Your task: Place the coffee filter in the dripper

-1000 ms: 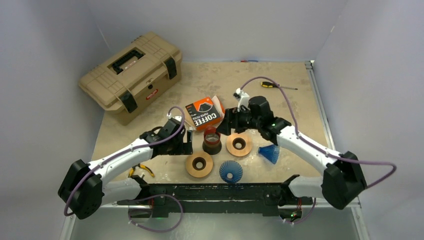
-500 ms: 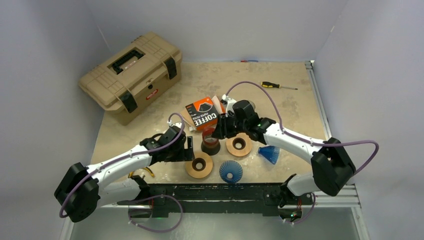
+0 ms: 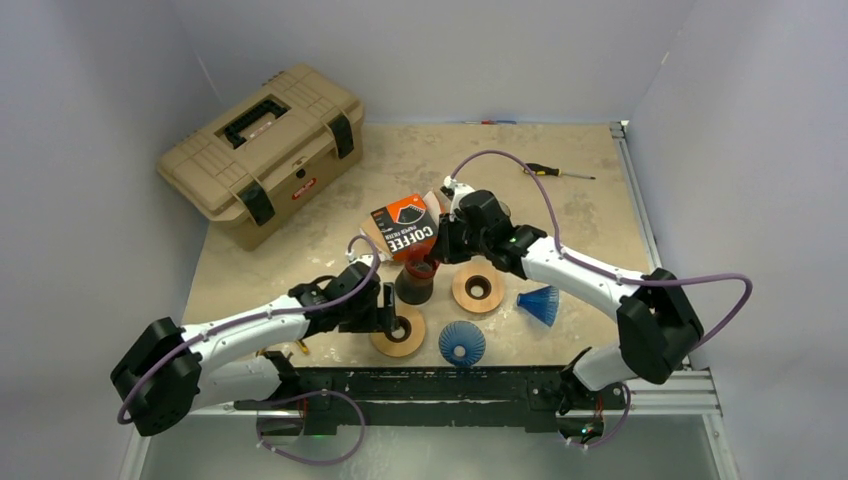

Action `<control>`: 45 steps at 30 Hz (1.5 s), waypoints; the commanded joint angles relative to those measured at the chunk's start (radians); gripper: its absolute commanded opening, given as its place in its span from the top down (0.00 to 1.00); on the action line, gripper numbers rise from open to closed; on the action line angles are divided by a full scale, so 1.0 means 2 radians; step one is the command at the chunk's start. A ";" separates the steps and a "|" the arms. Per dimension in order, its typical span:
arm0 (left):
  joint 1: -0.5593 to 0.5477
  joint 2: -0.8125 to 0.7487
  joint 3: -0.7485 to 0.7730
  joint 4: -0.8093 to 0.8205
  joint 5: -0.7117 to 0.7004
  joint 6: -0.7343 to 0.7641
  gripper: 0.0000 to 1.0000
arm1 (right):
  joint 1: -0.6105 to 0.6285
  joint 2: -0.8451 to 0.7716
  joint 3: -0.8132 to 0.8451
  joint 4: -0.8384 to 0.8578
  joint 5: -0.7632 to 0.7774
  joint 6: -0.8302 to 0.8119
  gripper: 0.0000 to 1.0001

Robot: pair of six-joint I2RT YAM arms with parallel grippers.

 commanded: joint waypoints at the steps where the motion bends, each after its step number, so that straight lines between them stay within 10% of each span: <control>1: -0.025 0.003 -0.004 0.027 0.000 -0.027 0.23 | 0.003 -0.004 0.030 -0.004 0.031 -0.009 0.86; 13: -0.068 0.040 0.027 -0.023 -0.076 -0.037 0.27 | 0.004 -0.029 0.021 0.004 0.005 -0.011 0.68; 23: -0.087 0.064 0.040 -0.014 -0.081 -0.037 0.48 | 0.003 -0.066 0.017 0.005 -0.002 -0.010 0.41; 45: -0.087 -0.004 0.154 -0.130 -0.127 0.005 0.89 | 0.004 -0.175 -0.005 -0.001 0.049 0.007 0.22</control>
